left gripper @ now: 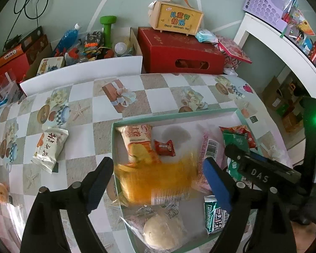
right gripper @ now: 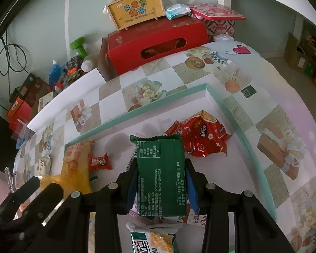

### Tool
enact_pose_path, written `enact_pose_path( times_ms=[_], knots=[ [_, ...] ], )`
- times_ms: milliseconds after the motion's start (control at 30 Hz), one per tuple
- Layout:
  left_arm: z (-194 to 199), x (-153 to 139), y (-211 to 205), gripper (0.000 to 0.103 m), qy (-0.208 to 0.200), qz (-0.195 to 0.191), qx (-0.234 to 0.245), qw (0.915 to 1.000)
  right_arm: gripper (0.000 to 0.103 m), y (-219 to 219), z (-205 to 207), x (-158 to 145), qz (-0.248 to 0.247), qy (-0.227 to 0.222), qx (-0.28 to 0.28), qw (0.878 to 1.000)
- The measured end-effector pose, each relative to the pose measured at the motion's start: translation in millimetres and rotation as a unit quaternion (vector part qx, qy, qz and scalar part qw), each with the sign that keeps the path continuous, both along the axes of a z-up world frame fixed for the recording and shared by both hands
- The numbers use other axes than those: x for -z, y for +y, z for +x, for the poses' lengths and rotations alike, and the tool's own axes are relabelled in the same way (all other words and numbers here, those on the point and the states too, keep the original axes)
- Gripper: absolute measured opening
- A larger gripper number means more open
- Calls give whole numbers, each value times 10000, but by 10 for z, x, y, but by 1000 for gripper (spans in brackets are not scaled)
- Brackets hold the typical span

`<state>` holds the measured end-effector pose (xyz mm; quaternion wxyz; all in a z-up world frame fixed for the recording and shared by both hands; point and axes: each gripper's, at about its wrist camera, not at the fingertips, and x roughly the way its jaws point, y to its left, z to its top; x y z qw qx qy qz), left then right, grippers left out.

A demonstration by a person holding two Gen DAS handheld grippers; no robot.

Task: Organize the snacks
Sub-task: 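Open both tools to drop the two packs into the teal tray, then move both tools back over the table toward the pudding cup and white bag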

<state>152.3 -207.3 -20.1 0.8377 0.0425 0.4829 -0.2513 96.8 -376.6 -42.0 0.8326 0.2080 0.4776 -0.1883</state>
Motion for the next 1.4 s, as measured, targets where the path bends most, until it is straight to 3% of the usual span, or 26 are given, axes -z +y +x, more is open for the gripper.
enact_pose_path(
  times_ms=[200, 367, 467, 533, 633, 900, 1033, 1400],
  knots=[
    [31, -35, 68, 88, -5, 61, -121, 9999, 43, 18, 6, -13, -44, -6, -37, 10000],
    [113, -70, 248, 88, -23, 35, -544, 9985, 45, 22, 12, -12, -43, 26, -23, 10000],
    [195, -51, 396, 88, 54, -52, -916, 9958, 55, 29, 20, -9, -51, 62, -42, 10000],
    [244, -28, 505, 97, 95, -83, -1202, 9927, 61, 51, 31, -10, -83, 87, -68, 9999],
    [300, 5, 643, 98, 80, -22, -1544, 9880, 78, 81, 46, -11, -135, 108, -98, 9998],
    [392, 98, 897, 98, 196, 120, -2053, 9784, 103, 175, 88, -21, -243, 95, -250, 9993],
    [392, 93, 1001, 103, 168, 152, -2214, 9749, 103, 237, 99, -63, -366, 13, -314, 9988],
    [308, 69, 1316, 103, 130, 140, -2444, 9695, 103, 520, 90, -203, -539, -128, -623, 9965]
  ],
)
